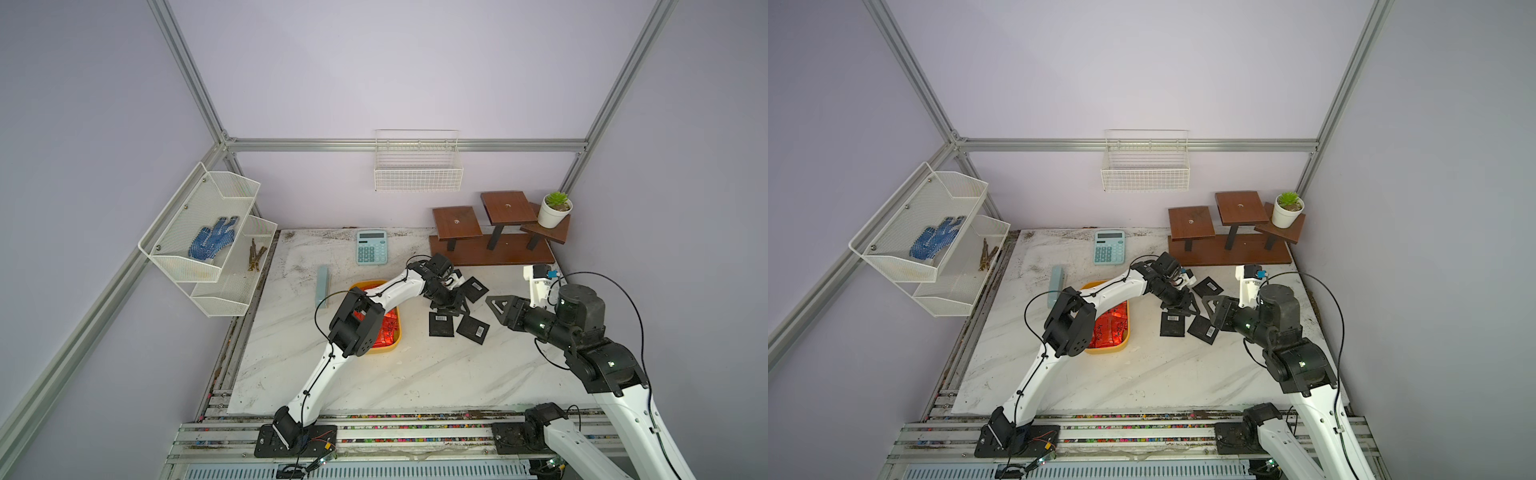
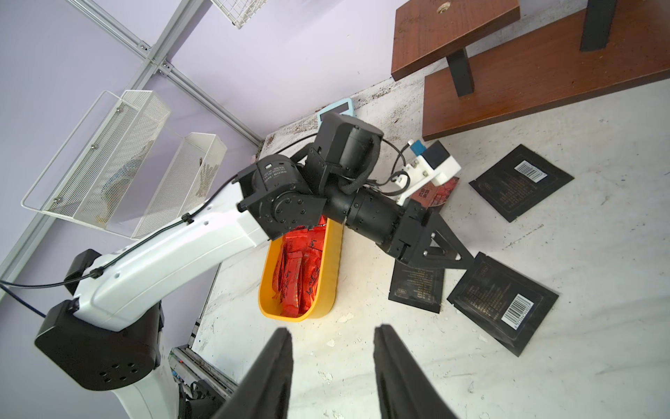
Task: Take the tea bags out of the storage box
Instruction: Place the tea bag at the center of the board, then pick up the tea bag from the storage box.
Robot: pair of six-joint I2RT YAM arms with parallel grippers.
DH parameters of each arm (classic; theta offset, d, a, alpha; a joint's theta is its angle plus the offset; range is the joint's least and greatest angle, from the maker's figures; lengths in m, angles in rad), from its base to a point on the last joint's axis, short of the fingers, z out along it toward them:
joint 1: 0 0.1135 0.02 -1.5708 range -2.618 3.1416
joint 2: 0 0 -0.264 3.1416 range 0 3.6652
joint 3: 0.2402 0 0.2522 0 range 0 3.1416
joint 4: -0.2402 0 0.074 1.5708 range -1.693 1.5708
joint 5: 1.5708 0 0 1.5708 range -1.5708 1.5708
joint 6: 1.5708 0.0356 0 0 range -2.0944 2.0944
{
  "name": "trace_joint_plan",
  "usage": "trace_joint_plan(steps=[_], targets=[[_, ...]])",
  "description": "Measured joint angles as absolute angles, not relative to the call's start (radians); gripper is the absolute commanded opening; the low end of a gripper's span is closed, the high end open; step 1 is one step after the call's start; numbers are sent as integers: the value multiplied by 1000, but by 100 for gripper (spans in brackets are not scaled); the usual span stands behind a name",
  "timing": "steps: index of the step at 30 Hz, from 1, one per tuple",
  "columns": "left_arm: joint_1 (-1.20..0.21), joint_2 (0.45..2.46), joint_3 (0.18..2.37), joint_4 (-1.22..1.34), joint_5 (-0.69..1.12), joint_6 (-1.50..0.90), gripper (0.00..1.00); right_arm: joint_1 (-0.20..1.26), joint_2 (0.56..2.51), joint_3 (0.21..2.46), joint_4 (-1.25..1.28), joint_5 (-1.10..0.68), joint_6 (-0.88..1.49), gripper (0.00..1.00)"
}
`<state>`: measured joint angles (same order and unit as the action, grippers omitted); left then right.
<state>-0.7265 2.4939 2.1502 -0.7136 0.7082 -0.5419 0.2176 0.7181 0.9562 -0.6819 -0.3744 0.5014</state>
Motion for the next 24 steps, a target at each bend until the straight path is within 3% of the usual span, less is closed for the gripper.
trace_joint_plan(steps=[10, 18, 24], targets=[[-702, 2384, 2092, -714, 588, -538, 51, 218, 757, 900, -642, -394, 517, 40], [-625, 1893, 1745, -694, 415, -543, 56, 262, 848, 825, -505, -435, 593, 37], [-487, 1533, 1417, -682, 299, -574, 60, 463, 986, 824, -400, -373, 634, 36]])
